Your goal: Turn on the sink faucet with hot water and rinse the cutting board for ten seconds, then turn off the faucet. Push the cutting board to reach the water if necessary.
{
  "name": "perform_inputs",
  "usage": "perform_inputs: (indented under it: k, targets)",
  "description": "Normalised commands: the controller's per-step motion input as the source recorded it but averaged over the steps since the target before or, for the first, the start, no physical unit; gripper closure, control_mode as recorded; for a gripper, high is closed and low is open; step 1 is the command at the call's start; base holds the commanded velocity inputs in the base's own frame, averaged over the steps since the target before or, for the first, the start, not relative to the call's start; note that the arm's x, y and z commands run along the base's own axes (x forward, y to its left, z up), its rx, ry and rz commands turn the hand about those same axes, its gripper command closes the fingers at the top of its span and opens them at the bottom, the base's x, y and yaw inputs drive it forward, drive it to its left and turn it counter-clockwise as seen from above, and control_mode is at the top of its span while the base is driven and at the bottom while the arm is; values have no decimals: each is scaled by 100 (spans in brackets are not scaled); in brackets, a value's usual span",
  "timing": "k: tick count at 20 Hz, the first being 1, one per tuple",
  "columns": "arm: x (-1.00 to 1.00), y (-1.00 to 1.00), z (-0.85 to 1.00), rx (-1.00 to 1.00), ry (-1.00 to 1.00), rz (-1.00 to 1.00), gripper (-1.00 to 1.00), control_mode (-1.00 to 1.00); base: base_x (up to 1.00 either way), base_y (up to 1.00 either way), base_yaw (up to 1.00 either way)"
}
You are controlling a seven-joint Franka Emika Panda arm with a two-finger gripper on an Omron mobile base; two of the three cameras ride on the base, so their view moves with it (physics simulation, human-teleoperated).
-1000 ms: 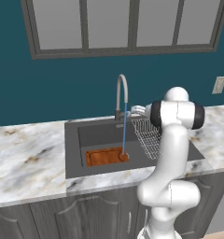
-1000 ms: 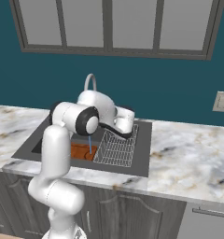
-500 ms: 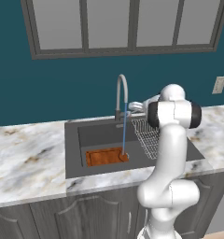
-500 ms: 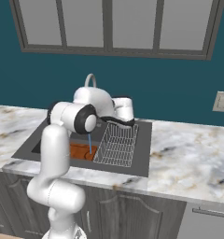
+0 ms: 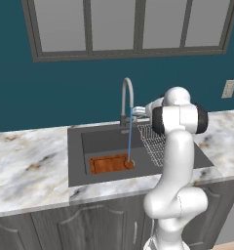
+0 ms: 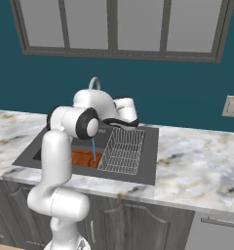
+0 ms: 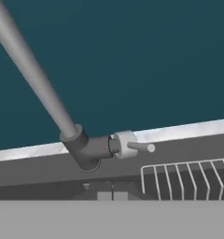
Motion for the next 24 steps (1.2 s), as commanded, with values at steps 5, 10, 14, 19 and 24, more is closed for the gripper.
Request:
perform_inputs:
  k: [5, 10, 14, 19, 24]
  targets:
    - [0, -22, 0, 0, 0, 16, 100, -100, 0, 0, 0]
    - [0, -33, 0, 0, 0, 16, 100, -100, 0, 0, 0]
    - [0, -39, 0, 0, 0, 17, 100, -100, 0, 0, 0]
    - [0, -50, 0, 0, 0, 19, 100, -100, 0, 0, 0]
    - [0, -50, 0, 0, 0, 18, 100, -100, 0, 0, 0]
